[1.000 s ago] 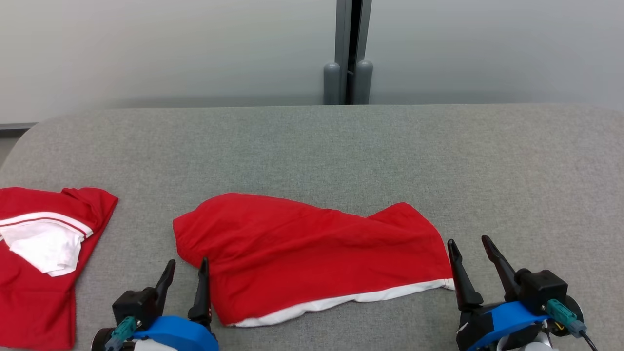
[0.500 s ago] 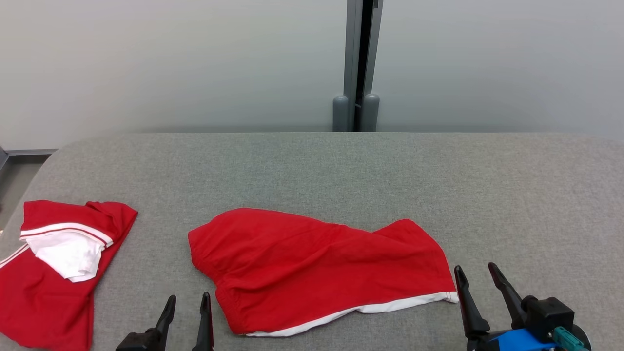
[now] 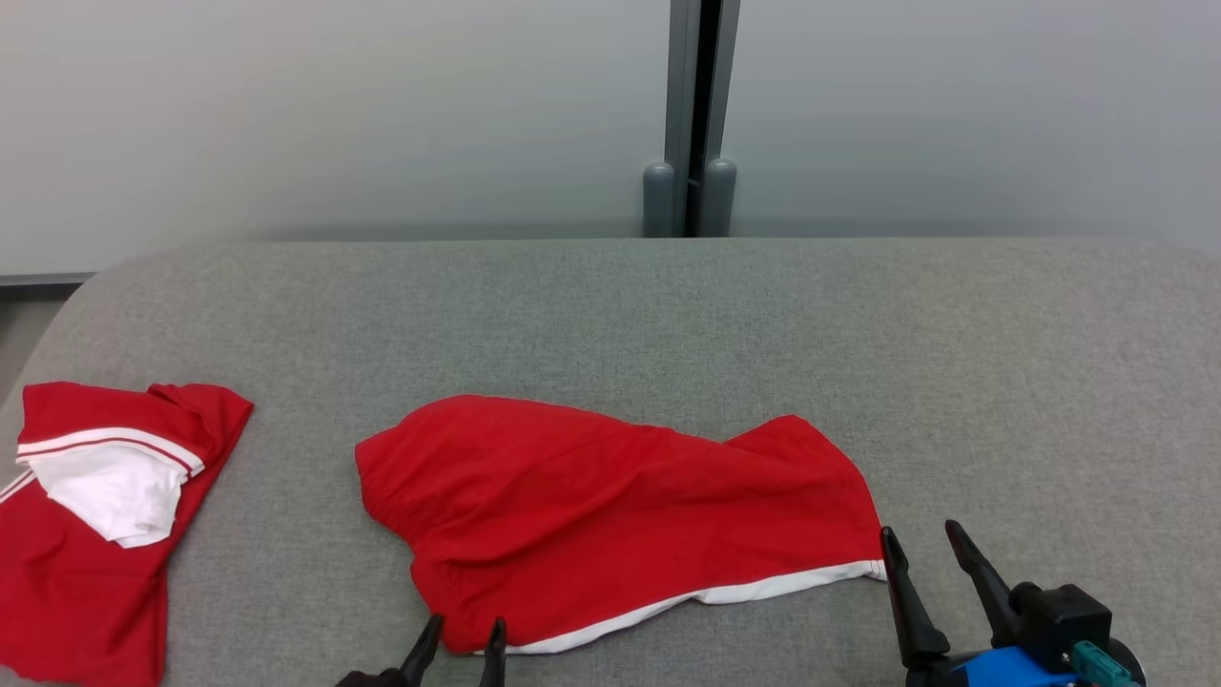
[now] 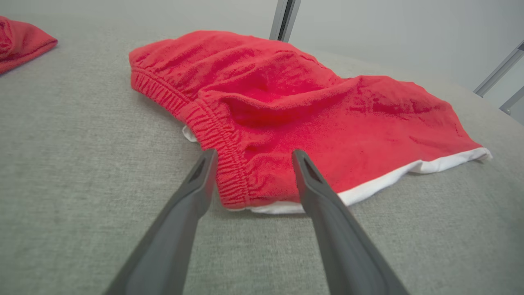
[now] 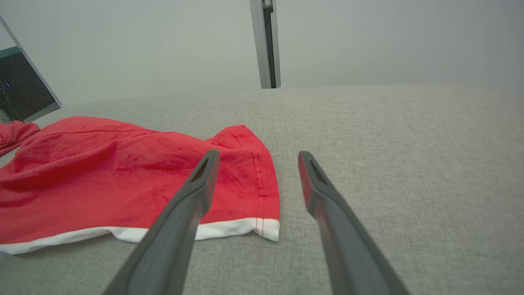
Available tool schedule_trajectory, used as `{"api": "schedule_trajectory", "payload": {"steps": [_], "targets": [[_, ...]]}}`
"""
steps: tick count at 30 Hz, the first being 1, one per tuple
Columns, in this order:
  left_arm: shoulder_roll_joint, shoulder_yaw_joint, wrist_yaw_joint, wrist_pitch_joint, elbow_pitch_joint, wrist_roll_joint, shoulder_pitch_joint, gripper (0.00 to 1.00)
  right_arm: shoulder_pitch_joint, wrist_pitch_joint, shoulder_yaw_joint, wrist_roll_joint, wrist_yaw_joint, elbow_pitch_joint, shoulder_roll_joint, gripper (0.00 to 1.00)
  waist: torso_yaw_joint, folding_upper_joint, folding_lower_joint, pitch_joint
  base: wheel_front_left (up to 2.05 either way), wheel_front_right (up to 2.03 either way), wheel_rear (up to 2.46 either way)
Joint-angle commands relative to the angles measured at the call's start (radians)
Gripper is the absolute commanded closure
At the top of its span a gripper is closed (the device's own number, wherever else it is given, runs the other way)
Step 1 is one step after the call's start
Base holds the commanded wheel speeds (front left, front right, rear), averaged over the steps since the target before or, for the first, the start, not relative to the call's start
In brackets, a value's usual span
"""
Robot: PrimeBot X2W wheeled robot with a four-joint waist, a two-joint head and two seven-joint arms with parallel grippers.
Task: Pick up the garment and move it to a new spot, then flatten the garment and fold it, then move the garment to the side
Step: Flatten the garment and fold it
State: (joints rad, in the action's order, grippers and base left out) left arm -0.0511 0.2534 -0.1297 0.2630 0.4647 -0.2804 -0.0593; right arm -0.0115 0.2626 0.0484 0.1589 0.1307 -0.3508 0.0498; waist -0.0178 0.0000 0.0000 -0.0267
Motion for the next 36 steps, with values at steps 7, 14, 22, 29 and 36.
{"api": "schedule_trajectory", "payload": {"steps": [7, 14, 22, 29, 36], "targets": [[-0.015, 0.034, -0.002, 0.003, 0.076, -0.034, 0.035, 0.0, -0.031, 0.003, -0.005, -0.026, 0.0, -0.006, 0.002, 0.0, 0.001, 0.0, 0.0, -0.049, 0.0, 0.0, 0.0], [-0.018, 0.027, -0.002, 0.003, 0.095, -0.029, 0.04, 0.0, -0.045, 0.003, -0.002, -0.031, 0.0, -0.014, 0.002, 0.0, 0.006, 0.0, 0.0, -0.058, 0.0, 0.0, 0.0], [-0.014, 0.052, -0.002, 0.002, 0.117, -0.034, 0.062, 0.0, -0.055, 0.003, 0.007, -0.039, 0.0, -0.052, 0.002, 0.0, 0.016, 0.0, 0.0, -0.073, 0.0, 0.0, 0.0], [-0.024, 0.094, -0.002, 0.0, 0.124, -0.053, 0.077, 0.95, -0.1, 0.003, -0.004, -0.051, 0.0, -0.201, 0.002, 0.0, 0.021, 0.0, 0.0, -0.088, 0.0, 0.0, 0.0], [-0.039, 0.133, -0.002, 0.0, 0.114, -0.072, 0.082, 1.0, -0.169, 0.002, 0.007, -0.011, 0.0, -0.341, 0.002, 0.0, 0.039, 0.0, 0.0, -0.102, 0.0, 0.0, 0.0]]}}
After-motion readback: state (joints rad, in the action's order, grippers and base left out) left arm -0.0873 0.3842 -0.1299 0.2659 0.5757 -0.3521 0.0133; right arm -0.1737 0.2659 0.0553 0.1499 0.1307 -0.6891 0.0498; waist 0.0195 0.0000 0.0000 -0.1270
